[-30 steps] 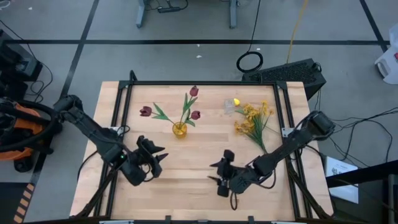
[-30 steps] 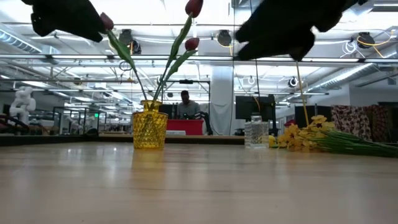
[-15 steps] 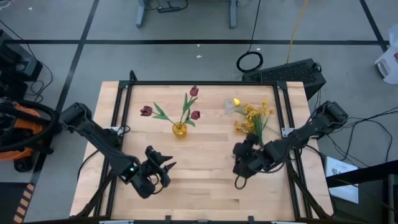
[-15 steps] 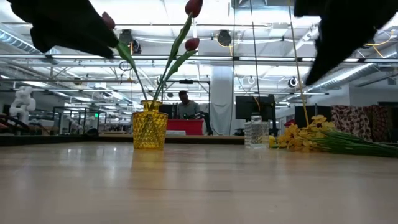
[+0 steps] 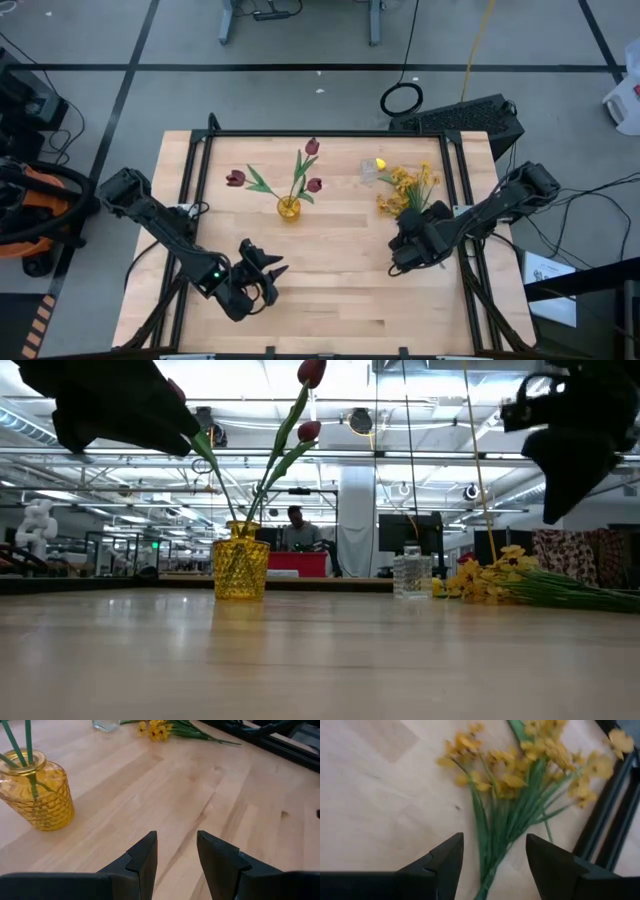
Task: Sort flowers into vase by color
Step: Put the yellow flowers into the transparent vase
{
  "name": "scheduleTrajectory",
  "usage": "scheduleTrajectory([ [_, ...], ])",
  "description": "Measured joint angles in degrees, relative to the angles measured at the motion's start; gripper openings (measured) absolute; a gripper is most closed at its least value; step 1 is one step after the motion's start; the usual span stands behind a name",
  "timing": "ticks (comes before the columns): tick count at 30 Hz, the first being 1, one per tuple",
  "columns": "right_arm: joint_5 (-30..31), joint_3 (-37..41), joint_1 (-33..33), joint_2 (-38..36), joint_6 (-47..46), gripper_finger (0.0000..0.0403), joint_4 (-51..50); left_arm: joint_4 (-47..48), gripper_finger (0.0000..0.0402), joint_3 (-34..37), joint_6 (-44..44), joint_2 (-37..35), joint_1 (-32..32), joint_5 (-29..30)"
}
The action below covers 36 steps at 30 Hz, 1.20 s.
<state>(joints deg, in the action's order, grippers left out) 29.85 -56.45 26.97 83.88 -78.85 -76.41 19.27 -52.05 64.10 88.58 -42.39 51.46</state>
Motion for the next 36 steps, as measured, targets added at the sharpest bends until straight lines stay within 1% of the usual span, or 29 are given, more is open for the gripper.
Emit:
scheduleTrajectory([
  [3, -0.38, 3.31, -1.09, 0.0, -2.86, 0.0196, 0.87, -0.23, 0.0144, 0.0, 0.02, 0.0, 0.0, 0.0],
  [6, -3.29, 7.73, -2.35, 0.0, -6.42, 0.0184, 3.24, -1.24, 0.0144, 0.0, -0.01, 0.0, 0.0, 0.0],
  [8, -3.81, 10.08, -2.56, 0.0, -10.05, 0.0182, 3.54, -1.22, 0.0144, 0.0, -0.36, 0.0, 0.0, -0.02],
  [12, -3.32, 13.85, -2.54, 0.0, -13.37, 0.02, 6.9, -1.28, 0.0144, 0.0, -3.38, 0.0, 0.22, -0.23],
  [17, 0.04, 18.32, -2.59, 0.02, -13.55, 0.0233, 12.78, -0.98, 0.0144, 0.0, -5.03, 0.02, 1.46, -0.28],
  [19, 1.47, 19.7, -2.58, 0.01, -14.54, 0.0238, 14.76, -0.9, 0.0144, 0.0, -5.05, 0.02, 2.24, -0.33],
  [22, 2.67, 21.42, -2.56, 0.02, -16.81, 0.0235, 15.5, -0.96, 0.0144, 0.0, -5.85, 0.02, 3.44, -0.33],
  [25, 3.67, 22.53, -2.5, 0.02, -18.98, 0.0219, 15.92, -1.43, 0.0144, 0.0, -6.21, 0.02, 4.43, -0.6],
  [28, 4.85, 23.0, -2.13, 0.02, -19.57, 0.0193, 17.71, -2.41, 0.0144, 0.0, -6.37, 0.03, 4.97, -1.55],
  [30, 5.99, 22.97, -2.11, 0.02, -19.57, 0.017, 19.02, -2.62, 0.0144, 0.0, -6.37, 0.04, 4.96, -1.72],
  [36, 6.49, 22.98, -2.11, 0.02, -19.56, 0.0089, 20.67, -2.75, 0.0144, 0.0, -6.36, 0.04, 4.87, -1.77],
])
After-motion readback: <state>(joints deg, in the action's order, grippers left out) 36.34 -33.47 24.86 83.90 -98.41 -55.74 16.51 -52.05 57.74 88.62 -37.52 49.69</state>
